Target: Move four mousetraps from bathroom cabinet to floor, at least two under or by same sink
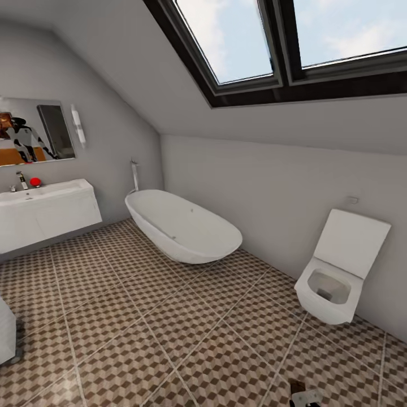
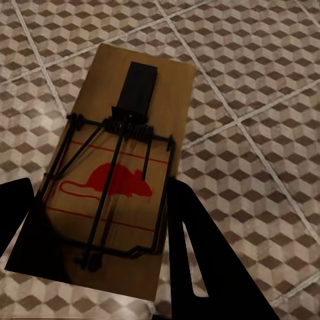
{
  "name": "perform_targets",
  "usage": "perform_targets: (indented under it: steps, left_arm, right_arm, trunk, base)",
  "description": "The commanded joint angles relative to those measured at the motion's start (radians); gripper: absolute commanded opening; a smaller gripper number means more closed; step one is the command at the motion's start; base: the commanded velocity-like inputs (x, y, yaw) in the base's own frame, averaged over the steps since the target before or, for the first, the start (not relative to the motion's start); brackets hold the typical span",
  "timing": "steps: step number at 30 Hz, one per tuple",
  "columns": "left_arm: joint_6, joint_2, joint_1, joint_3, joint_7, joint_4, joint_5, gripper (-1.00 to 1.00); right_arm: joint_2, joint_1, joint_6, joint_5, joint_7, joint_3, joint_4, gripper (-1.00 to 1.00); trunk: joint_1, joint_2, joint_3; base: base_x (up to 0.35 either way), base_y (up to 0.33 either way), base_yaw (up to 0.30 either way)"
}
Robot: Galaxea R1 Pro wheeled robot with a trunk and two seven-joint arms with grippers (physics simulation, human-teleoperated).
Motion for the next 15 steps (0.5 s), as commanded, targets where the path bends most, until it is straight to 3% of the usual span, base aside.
perform_targets:
  steps: [1,15]
  left_arm:
    - [-0.007,-0.001,-0.002,-0.008,-0.005,0.004,0.011,-1.0]
    - [-0.005,-0.003,-0.002,-0.008,-0.005,0.003,0.012,-1.0]
  right_arm:
    - [0.0,-0.001,-0.004,0.009,-0.002,-0.006,0.002,-1.0]
    - [0.0,-0.001,-0.004,0.009,-0.002,-0.006,0.002,-1.0]
  trunk:
    - [0.001,-0.002,-0.002]
    - [0.001,-0.002,-0.002]
  base:
    - [0.0,0.0,0.3]
    - [0.0,0.0,0.3]
